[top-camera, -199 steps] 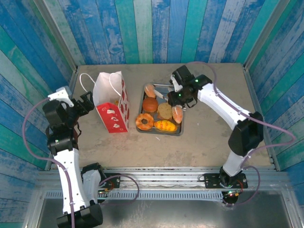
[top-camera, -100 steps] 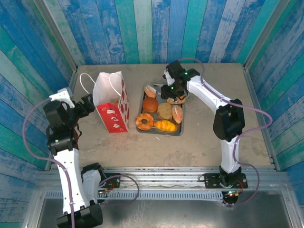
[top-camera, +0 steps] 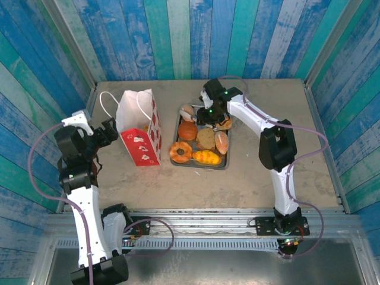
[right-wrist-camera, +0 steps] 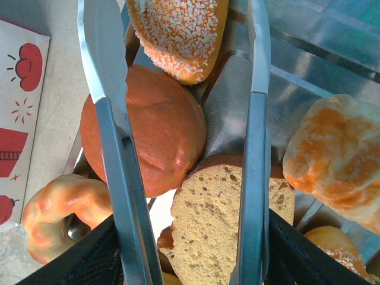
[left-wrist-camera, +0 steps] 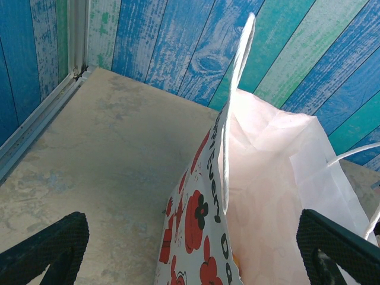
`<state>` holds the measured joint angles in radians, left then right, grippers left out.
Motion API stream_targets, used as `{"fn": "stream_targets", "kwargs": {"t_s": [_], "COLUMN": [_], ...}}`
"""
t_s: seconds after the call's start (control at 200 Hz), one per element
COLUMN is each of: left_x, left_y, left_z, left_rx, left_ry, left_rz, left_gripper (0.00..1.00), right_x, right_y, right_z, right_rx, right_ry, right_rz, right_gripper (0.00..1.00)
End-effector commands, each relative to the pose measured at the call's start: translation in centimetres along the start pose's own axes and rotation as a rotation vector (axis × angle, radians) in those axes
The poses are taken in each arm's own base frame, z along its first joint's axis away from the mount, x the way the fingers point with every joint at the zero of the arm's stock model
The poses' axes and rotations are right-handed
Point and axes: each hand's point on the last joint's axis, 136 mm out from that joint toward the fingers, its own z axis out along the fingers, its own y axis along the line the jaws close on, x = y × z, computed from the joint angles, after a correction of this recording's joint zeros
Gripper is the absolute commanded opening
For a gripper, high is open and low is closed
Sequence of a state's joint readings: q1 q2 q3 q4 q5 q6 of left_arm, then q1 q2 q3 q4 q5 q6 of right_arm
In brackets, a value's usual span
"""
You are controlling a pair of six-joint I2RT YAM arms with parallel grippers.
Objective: Place the fake bread into the paper bag
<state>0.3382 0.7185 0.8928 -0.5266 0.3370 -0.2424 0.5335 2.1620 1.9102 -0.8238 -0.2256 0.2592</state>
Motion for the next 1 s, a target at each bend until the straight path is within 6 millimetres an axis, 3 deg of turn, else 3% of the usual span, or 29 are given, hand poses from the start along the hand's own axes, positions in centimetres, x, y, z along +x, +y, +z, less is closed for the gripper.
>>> {"fn": "stream_targets", "kwargs": {"t_s": [0.0,0.285,0.546,0.997], "left_x": [-0.6,-0.7,-0.9,-1.3], "left_y": [-0.2,-0.2,-0.3,-0.5], "left_z": [-0.3,-0.4,-0.4,-0.1], "left_rx": [-0.002,-0.006,-0.004,0.011], "left_ry": [-0.011,-0.014,-0.021,-0.033], "left_rz": [0.019,0.019,0.015,-0.045], "left_gripper": [0.94,0.94,0.94,0.94], "right_x": [-0.7,-0.7,-0.9,-2.9], "right_y": [0.5,0.6,0.7,1.4], "right_z": [-0.1,-0.1,-0.6,-4.9], "right_rx": [-0.025,-0.029,-0.022,-0.023], "right_ry": [-0.011,-0.012,-0.024,-0.195], "right_rz": [0.004,0.001,-0.001,-0.012], "right_gripper": [0.57,0.51,0.38,0.28]}}
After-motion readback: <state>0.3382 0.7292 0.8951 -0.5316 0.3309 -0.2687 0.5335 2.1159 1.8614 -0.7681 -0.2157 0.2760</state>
